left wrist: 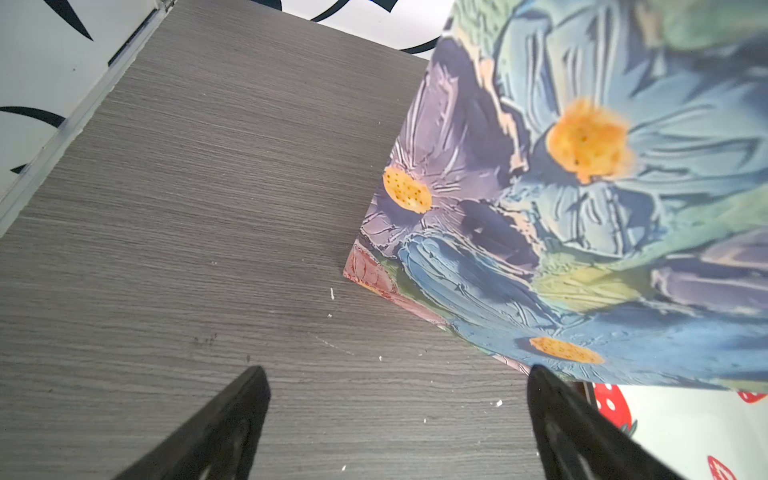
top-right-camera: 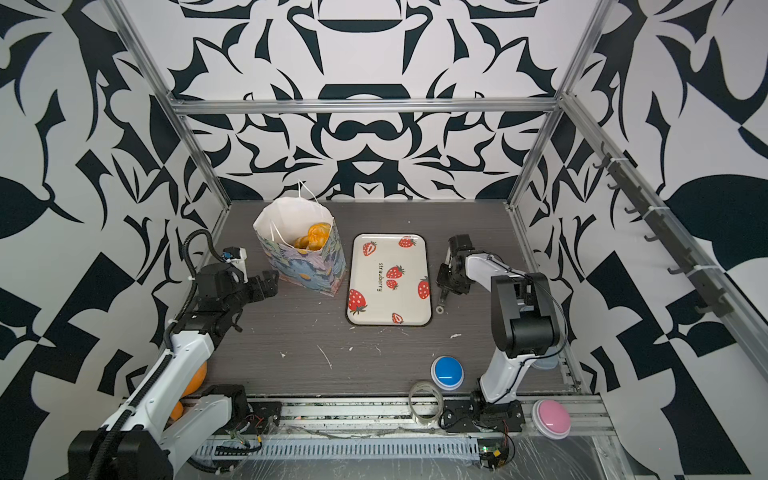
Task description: Place the fake bread into the paper bag
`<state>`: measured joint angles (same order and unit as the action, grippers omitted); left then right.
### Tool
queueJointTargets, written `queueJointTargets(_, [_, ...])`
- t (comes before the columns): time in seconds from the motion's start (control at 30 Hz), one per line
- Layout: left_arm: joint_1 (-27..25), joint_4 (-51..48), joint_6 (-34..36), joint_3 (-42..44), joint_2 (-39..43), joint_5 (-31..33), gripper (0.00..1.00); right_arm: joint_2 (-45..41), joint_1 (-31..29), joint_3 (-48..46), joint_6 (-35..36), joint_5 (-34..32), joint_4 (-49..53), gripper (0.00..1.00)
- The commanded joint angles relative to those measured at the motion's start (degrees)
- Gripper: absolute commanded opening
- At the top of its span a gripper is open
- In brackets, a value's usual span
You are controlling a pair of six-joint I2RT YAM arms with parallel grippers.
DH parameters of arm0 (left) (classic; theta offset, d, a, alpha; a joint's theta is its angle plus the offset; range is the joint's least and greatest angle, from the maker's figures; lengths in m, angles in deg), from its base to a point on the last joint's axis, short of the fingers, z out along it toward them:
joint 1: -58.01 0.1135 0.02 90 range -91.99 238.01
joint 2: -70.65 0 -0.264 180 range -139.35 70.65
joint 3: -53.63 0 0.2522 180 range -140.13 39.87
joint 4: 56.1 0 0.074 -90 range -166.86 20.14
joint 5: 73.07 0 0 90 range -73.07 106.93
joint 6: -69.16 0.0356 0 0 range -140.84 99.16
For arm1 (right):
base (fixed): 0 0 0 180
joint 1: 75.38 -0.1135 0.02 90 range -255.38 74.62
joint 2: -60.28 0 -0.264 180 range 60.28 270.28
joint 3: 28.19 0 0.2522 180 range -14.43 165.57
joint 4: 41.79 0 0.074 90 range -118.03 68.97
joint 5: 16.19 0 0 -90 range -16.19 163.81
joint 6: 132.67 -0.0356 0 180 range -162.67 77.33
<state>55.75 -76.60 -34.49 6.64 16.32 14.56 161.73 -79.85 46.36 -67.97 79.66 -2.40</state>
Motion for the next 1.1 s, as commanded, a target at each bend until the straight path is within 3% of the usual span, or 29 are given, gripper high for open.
queueJointTargets(0.0, [-0.2,2.5,0.4,0.6,0.6,-0.4,0.99,-0.2,0.3,2.3,0.7,-2.9,0.6,0.36])
queueJointTargets(0.63, [-0.1,7.7,0.4,3.3,3.2,-6.0,0.99,3.8,0.4,5.1,1.1,-7.3,2.4,0.37])
queueJointTargets(1.07, [-0.1,8.1,0.3,3.4,2.8,-6.4,0.99,3.5,0.3,4.2,0.6,-6.5,2.1,0.49])
